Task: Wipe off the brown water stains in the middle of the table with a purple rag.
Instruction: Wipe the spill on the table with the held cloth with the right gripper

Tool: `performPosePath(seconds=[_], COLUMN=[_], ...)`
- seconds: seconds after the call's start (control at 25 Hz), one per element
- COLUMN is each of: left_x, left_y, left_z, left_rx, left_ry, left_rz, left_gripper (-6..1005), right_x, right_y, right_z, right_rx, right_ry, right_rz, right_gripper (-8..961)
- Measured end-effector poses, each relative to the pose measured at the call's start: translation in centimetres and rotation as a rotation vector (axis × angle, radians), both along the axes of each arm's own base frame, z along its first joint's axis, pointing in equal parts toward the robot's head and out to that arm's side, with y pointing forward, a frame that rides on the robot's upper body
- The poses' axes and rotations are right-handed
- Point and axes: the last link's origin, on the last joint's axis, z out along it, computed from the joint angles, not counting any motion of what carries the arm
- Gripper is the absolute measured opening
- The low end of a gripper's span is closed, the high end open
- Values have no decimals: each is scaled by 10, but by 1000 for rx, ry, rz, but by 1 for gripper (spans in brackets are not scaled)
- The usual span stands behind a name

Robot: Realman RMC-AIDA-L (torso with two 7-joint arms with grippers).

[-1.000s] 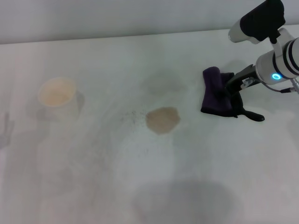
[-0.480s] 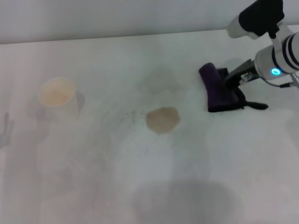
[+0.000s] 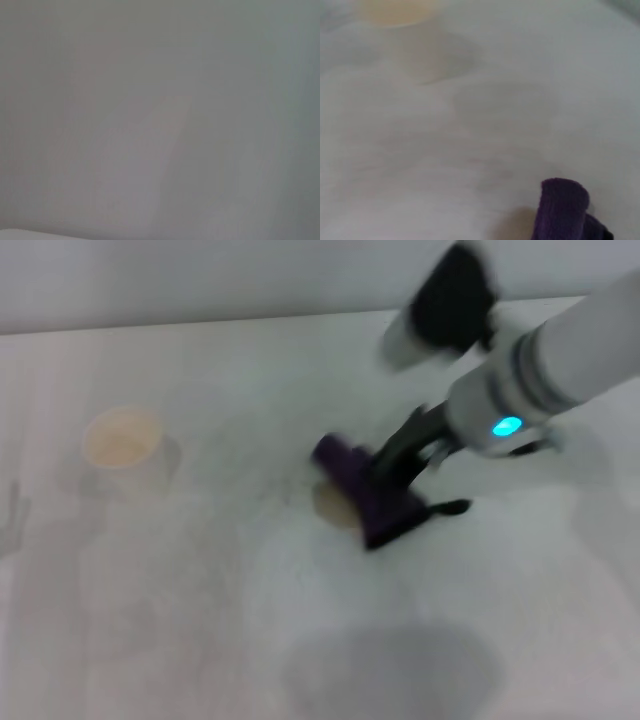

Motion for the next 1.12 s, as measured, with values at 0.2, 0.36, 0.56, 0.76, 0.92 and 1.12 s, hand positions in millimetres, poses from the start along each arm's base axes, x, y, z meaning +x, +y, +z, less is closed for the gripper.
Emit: performPosePath(seconds=[0.2,0.36,0.56,0.76,0.92,1.12], left_x=[4,8,7,8,8,8], left_y=[4,8,6,7,8,9], left_z=[-1,-2,-2,-2,-2,-2], left_rx=[-3,-9,-8,-9,-8,-8], left_ry=[-9,-10,-12,-12,-11,-11], left_rz=[-15,-31,-26,-30,-32,-33], left_gripper=[888,888,888,888,888,888], right_x=[-17,-15,0,29,45,32], right_y=[-25,-30,-9,16,26,15], right_z=[-44,-60,-52,-24,-6,-17], right_rx=[-127,-133,-25,91,152,85], right_ry=[-37,-66,-60,-110,-137,-68], right_rz=[120,175,137,52,7,-16], right_gripper=[88,87,87,85,82,78])
